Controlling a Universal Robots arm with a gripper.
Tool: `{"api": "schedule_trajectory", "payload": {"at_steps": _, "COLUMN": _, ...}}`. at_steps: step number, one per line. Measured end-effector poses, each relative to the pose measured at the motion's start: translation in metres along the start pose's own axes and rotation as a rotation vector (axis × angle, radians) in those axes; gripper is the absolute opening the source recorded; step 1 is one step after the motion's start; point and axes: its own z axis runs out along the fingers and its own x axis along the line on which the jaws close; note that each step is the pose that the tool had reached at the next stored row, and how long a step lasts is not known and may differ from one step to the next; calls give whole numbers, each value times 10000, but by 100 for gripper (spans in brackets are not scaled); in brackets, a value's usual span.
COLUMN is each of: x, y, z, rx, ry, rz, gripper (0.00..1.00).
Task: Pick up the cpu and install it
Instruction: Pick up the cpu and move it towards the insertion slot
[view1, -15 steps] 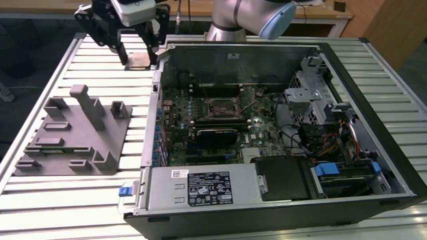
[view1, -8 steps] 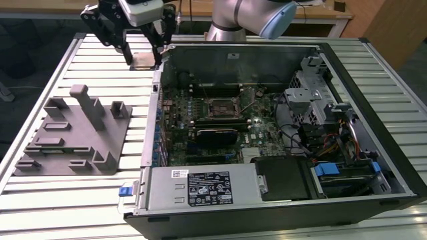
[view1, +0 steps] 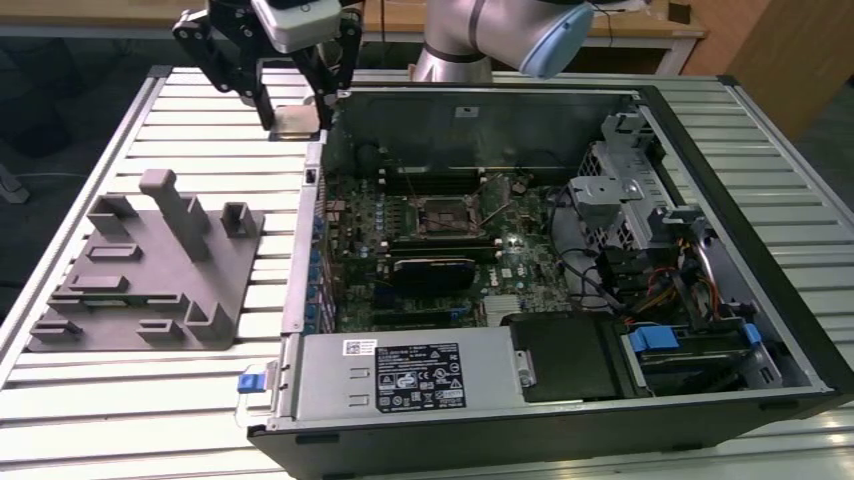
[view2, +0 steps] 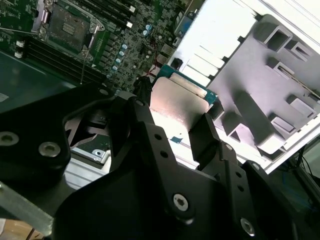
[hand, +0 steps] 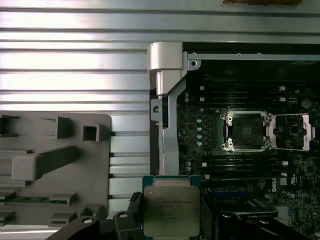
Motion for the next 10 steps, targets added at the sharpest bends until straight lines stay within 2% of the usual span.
{"api": "schedule_trajectory", "payload": {"at_steps": 10, "x": -116, "y": 3, "z": 5, "rx": 0, "ry": 0, "rz": 0, "gripper": 54}}
